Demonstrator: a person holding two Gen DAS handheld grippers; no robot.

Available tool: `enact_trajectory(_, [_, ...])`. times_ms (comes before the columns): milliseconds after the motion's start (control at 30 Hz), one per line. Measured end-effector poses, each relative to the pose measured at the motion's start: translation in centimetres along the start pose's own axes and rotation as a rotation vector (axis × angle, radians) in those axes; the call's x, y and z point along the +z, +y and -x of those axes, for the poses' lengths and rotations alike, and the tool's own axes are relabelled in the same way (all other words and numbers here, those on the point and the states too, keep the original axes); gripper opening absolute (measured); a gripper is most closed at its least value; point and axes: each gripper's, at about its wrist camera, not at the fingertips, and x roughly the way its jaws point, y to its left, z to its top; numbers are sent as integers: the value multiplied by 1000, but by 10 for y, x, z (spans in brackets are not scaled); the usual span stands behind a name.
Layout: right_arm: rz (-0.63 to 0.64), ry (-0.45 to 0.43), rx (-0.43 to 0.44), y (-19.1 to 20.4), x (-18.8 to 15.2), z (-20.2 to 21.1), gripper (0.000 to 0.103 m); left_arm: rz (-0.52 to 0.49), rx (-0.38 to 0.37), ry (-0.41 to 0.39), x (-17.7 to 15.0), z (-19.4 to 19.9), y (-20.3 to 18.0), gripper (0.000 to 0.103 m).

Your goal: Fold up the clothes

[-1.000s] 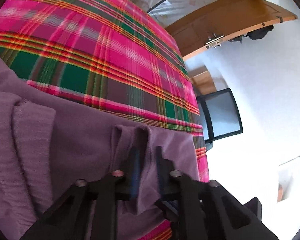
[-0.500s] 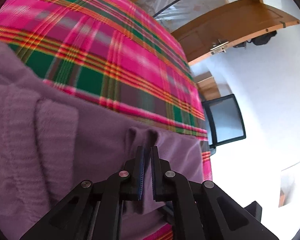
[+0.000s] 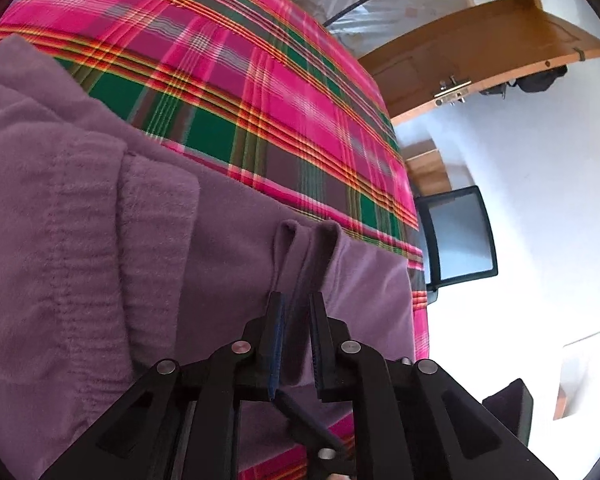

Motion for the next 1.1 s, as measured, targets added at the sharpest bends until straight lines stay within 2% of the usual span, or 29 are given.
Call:
enact_trajectory(200, [25, 21, -17, 10, 3, -9, 48, 15, -9, -12, -1, 6, 0, 13])
enact_trajectory(367, [-40, 19, -30, 6, 6, -11, 47, 18, -12, -8, -3, 7, 1, 13])
enact_trajectory(433, [-66, 17, -41, 3, 6, -10, 34, 23, -15, -10, -3, 9, 2, 13])
enact_trajectory(467, [-74, 15, -44, 1, 6, -9, 31, 26, -18, -11, -3, 10, 3, 13])
enact_trajectory(533, [-81, 5, -43, 1, 5, -4, 12, 32, -24, -15, -4, 12, 4, 17])
enact_trajectory(567, [-76, -4, -51, 2, 5, -1, 11, 35, -27, -17, -4, 14, 5, 19])
enact_trajectory(700, [-34, -27, -58, 13, 2, 23, 9, 31, -35, -34, -5, 21, 3, 19])
enact_trajectory(800, [-13, -44, -44, 6, 7, 33, 9, 32, -40, -38, -5, 25, 2, 19])
enact_trajectory(933, [30, -30, -26, 7, 6, 47, 9, 26, -38, -45, -7, 26, 0, 19])
enact_trajectory(1100, [23, 31, -21, 11, -2, 21, 9, 20, -27, -49, -9, 27, 0, 19])
